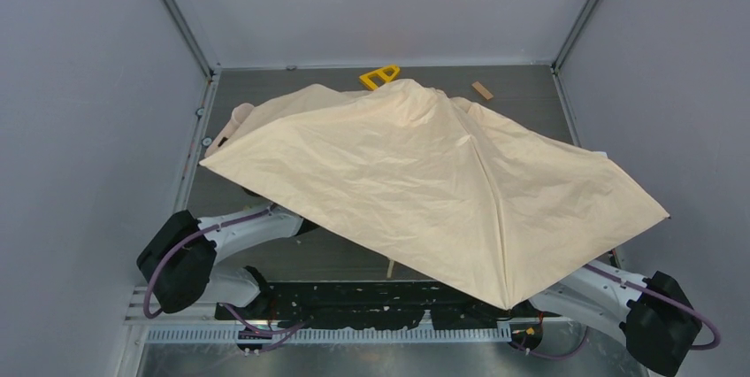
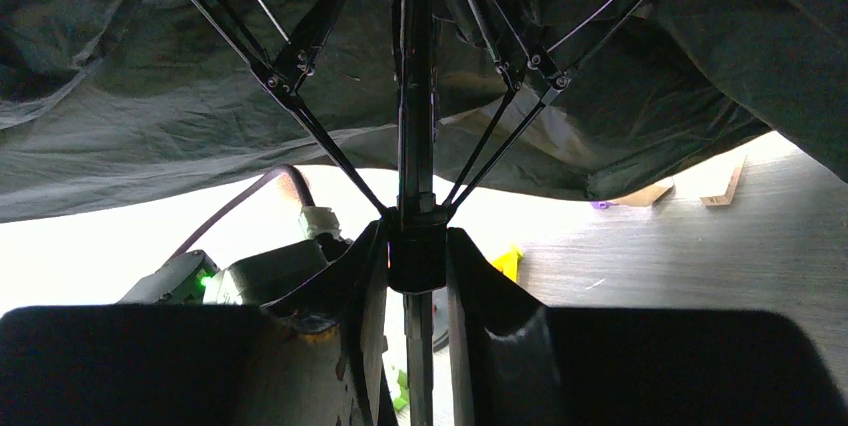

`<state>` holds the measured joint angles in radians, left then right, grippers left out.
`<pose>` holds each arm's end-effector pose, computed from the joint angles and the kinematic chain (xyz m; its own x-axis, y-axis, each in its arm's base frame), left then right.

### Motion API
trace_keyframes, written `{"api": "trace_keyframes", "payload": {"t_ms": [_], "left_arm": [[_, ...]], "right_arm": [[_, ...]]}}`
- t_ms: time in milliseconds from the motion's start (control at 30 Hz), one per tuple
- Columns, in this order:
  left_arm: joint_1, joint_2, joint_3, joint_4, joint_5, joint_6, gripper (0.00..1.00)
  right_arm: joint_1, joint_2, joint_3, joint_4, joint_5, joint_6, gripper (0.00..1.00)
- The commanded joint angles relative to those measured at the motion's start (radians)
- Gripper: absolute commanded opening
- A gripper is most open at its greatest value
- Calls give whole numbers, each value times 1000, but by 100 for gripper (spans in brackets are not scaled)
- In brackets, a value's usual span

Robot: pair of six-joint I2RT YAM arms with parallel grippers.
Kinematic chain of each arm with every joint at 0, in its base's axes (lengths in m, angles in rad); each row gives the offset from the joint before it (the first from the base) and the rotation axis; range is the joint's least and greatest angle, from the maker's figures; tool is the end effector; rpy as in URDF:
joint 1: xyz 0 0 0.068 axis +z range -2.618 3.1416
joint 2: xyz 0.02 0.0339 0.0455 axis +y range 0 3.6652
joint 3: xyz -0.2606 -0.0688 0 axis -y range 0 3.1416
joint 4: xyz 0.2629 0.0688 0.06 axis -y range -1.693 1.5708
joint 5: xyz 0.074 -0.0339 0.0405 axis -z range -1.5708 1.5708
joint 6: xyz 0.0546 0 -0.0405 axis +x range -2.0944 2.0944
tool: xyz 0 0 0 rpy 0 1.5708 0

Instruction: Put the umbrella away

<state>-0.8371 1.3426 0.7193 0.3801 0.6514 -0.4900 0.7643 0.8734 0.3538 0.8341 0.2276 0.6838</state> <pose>0.1920 -0.2624 0.2343 -0.6057 0.1129 -0.7877 0.7929 0.1684 -0.5856 0.1757 0.1514 0.2741 -0.1550 0.7040 -0.6931 -0.5436 0.5250 0.6549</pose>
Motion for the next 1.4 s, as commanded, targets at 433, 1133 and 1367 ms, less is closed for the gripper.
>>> {"api": "trace_keyframes", "payload": {"t_ms": [433, 1133, 1367], "left_arm": [[71, -108, 92, 434, -190, -11, 0], [127, -56, 121, 455, -185, -81, 0], [127, -43, 90, 485, -170, -95, 0]], "right_arm": [[214, 39, -99, -382, -11, 61, 18], [284, -33, -82, -501, 34, 45, 21], [285, -18, -41, -459, 51, 32, 31]]}}
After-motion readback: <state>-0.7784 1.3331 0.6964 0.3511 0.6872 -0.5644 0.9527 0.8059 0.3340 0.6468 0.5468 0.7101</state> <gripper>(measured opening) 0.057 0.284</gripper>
